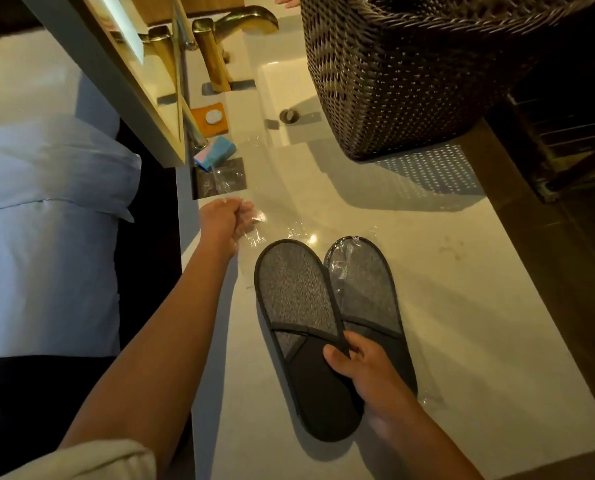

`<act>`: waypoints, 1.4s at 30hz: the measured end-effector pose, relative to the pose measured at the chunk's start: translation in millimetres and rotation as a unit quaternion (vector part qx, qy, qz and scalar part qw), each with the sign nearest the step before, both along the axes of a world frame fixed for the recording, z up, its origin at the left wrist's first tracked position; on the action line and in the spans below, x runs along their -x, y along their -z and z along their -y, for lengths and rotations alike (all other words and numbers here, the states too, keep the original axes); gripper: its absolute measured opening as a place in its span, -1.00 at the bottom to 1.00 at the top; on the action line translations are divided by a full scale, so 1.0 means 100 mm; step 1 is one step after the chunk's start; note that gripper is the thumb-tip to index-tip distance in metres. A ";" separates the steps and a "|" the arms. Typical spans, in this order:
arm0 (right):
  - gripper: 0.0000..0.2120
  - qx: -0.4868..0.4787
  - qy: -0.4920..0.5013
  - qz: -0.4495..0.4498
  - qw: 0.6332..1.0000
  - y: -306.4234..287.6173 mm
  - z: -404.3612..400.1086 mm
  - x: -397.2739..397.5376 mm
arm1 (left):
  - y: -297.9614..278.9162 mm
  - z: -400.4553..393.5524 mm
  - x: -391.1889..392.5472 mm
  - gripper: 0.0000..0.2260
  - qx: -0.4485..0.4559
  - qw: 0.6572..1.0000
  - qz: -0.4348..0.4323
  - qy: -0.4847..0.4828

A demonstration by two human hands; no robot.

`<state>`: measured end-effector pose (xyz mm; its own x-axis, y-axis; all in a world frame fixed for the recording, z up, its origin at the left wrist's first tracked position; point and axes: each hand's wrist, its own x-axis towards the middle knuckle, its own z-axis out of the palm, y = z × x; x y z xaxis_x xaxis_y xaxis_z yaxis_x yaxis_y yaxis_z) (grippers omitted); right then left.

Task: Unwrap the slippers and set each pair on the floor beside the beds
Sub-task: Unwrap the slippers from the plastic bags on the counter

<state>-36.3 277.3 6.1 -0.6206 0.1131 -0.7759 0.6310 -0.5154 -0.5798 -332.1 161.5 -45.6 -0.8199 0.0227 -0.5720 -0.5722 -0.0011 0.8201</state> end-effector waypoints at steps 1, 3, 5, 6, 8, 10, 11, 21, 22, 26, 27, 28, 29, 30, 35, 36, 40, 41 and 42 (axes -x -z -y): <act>-0.84 0.000 -0.002 0.002 1.000 0.01 0.00 -0.01 | 0.01 0.01 0.02 -0.85 0.000 1.000 -0.005 0.009; -0.83 -0.001 0.000 0.006 1.000 0.01 0.00 -0.04 | 0.02 0.02 0.04 -0.83 -0.006 1.000 -0.015 0.021; -0.83 -0.005 -0.001 0.008 1.000 0.01 -0.01 -0.06 | 0.06 0.03 0.04 -0.84 -0.005 0.999 -0.032 0.017; -0.82 -0.007 -0.004 0.007 1.000 0.02 -0.01 -0.07 | 0.07 0.04 0.02 -0.87 0.004 0.999 -0.042 0.010; -0.83 -0.011 -0.006 0.005 1.000 0.02 -0.02 -0.09 | 0.08 0.06 -0.02 -0.89 0.033 0.997 -0.070 -0.007; -0.84 -0.015 -0.005 0.004 1.000 0.01 -0.02 -0.12 | 0.07 0.07 -0.08 -0.91 0.086 0.989 -0.114 -0.024; -0.84 -0.015 -0.003 0.004 1.000 0.00 -0.01 -0.13 | 0.06 0.08 -0.13 -0.89 0.117 0.984 -0.126 -0.040; -0.90 -0.045 -0.034 -0.004 0.998 -0.05 0.06 -0.30 | -0.09 0.39 -1.72 -0.66 0.156 0.978 -0.108 -0.091; -0.92 -0.049 -0.035 -0.009 0.998 -0.07 0.07 -0.31 | -0.09 0.44 -1.93 -0.67 0.132 0.984 -0.089 -0.082; -0.85 -0.069 -0.044 -0.015 0.997 -0.08 0.20 -0.40 | -0.26 0.57 -2.56 -0.69 -0.005 0.999 0.014 -0.035; -0.86 -0.071 -0.041 -0.015 0.997 -0.09 0.23 -0.42 | -0.30 0.60 -2.65 -0.69 -0.040 0.999 0.023 -0.030; -0.89 -0.073 -0.039 -0.014 0.996 -0.08 0.27 -0.44 | -0.35 0.62 -2.71 -0.67 -0.067 0.997 0.023 -0.027; -0.88 -0.073 -0.040 -0.014 0.996 -0.09 0.31 -0.46 | -0.37 0.65 -2.74 -0.64 -0.085 0.996 0.021 -0.024; -0.87 -0.075 -0.045 -0.014 0.996 -0.08 0.35 -0.48 | -0.40 0.68 -2.77 -0.62 -0.095 0.995 0.017 -0.021; -0.81 -0.100 -0.077 -0.022 0.992 0.01 0.55 -0.55 | -0.45 0.84 -2.82 -0.59 -0.077 0.997 -0.010 -0.021; -0.84 -0.108 -0.078 -0.024 0.991 0.02 0.59 -0.55 | -0.45 0.88 -2.84 -0.59 -0.075 0.997 -0.016 -0.026; -0.75 -0.201 -0.101 -0.070 0.972 0.04 0.67 -0.47 | -0.42 1.02 -2.93 -0.61 -0.052 0.997 -0.037 -0.033; -0.74 -0.234 -0.105 -0.084 0.963 0.04 0.68 -0.42 | -0.40 1.04 -2.95 -0.61 -0.047 0.998 -0.041 -0.033; -0.75 -0.269 -0.109 -0.096 0.952 0.05 0.70 -0.38 | -0.37 1.06 -2.97 -0.61 -0.039 0.998 -0.043 -0.034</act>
